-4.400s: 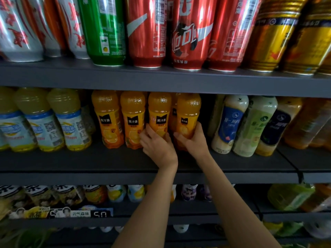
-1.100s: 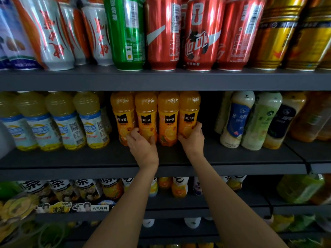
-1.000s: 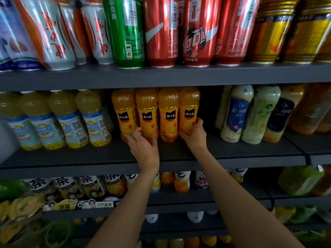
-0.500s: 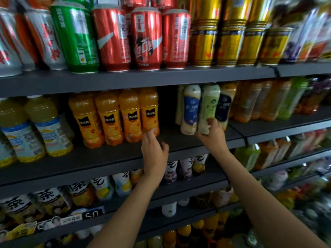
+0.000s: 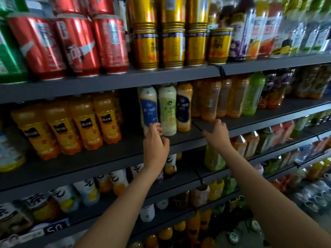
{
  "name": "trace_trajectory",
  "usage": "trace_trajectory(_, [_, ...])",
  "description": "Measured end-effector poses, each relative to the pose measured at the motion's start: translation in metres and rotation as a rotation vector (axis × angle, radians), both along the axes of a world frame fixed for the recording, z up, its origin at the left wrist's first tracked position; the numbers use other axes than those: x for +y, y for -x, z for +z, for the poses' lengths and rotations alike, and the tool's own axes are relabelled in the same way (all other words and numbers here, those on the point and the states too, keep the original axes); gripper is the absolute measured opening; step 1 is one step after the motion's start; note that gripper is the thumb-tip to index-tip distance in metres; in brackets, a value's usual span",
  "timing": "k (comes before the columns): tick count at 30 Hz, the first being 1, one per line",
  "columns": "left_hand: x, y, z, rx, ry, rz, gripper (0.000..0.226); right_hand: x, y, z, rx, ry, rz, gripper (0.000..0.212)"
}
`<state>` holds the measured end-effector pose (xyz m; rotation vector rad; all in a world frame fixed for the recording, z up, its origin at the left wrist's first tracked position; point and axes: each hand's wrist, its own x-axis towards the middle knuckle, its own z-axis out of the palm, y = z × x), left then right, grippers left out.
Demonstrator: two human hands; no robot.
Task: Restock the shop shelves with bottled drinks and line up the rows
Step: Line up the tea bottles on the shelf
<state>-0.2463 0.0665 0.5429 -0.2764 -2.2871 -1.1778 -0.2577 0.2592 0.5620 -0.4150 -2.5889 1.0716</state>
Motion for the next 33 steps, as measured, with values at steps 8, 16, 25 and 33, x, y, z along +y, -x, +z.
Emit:
trace_trajectory(8, [0.156,0.014,-0.018,-0.055,-0.033,0.187,0.037,0.129,0.026,-0.008,0.005,-0.014,0.197,0.07])
trace_trajectory(16, [0.234,0.013,0.011,-0.238,0.114,0.283,0.049,0.229,0.04,0.022,0.011,-0.079,0.26,0.072])
trace_trajectory(25, [0.256,0.014,0.016,-0.32,0.061,0.343,0.056,0.251,0.038,0.021,0.079,0.028,0.384,0.059])
trace_trajectory(33, [0.292,0.11,0.026,-0.342,-0.211,0.446,0.083,0.259,0.122,0.022,0.073,-0.004,0.352,0.084])
